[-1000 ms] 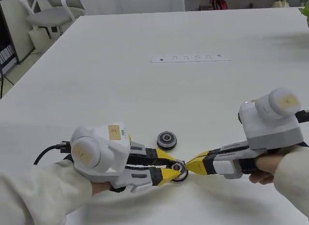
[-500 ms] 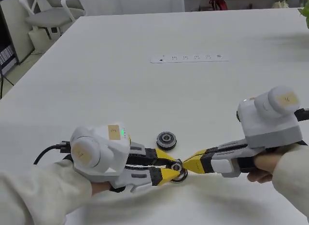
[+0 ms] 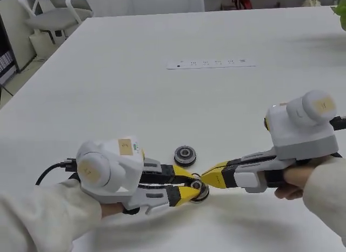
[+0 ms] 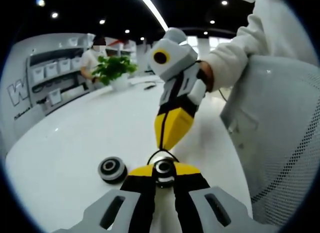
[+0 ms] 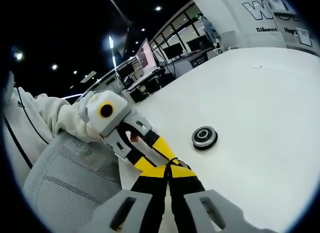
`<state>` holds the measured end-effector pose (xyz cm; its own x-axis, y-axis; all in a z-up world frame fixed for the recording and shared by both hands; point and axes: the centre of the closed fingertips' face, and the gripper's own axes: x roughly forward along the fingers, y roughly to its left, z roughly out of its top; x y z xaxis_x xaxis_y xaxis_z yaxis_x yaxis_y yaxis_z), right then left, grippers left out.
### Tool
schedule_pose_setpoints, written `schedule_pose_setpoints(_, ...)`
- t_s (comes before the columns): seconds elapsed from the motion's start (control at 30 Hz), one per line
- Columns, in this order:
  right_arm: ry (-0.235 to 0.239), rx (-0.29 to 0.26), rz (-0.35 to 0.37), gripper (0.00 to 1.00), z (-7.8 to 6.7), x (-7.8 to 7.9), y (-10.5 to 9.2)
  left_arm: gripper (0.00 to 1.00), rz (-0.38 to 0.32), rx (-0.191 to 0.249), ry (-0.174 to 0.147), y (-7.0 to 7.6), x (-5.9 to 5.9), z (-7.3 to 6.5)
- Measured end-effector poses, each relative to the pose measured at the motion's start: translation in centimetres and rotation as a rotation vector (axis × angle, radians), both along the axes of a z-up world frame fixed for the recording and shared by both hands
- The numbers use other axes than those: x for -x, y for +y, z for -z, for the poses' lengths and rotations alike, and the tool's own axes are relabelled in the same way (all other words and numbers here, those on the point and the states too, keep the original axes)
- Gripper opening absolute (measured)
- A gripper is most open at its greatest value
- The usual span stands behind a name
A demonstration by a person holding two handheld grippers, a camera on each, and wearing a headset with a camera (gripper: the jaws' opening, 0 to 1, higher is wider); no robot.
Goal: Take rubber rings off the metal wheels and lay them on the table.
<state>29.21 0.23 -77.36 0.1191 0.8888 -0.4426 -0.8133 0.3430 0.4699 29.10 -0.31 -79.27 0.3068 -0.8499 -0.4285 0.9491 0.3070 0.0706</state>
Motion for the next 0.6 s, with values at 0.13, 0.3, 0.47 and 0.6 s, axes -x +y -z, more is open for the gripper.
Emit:
schedule_pose_setpoints(0.13,0.002,0.012,0.008,0.0,0.26,-0.19,-0.14,0.14,0.0,-0.011,-0.005,-0.05,0.0,-0.03)
schedule_pose_setpoints(0.3,0.009,0.023,0.014,0.0,0.55,-0.34,-0.34,0.14,-0.009,-0.039,-0.002,-0.17,-0.06,-0.06)
schedule_pose_setpoints(0.47,0.021,0.028,0.028,0.0,0.69,-0.5,-0.56,0.14,-0.01,-0.055,0.004,-0.15,-0.09,-0.05)
schedule_pose_setpoints(0.6,0.024,0.032,0.032,0.0,0.76,-0.51,-0.64,0.15,0.002,-0.077,-0.009,-0.13,0.0,-0.24)
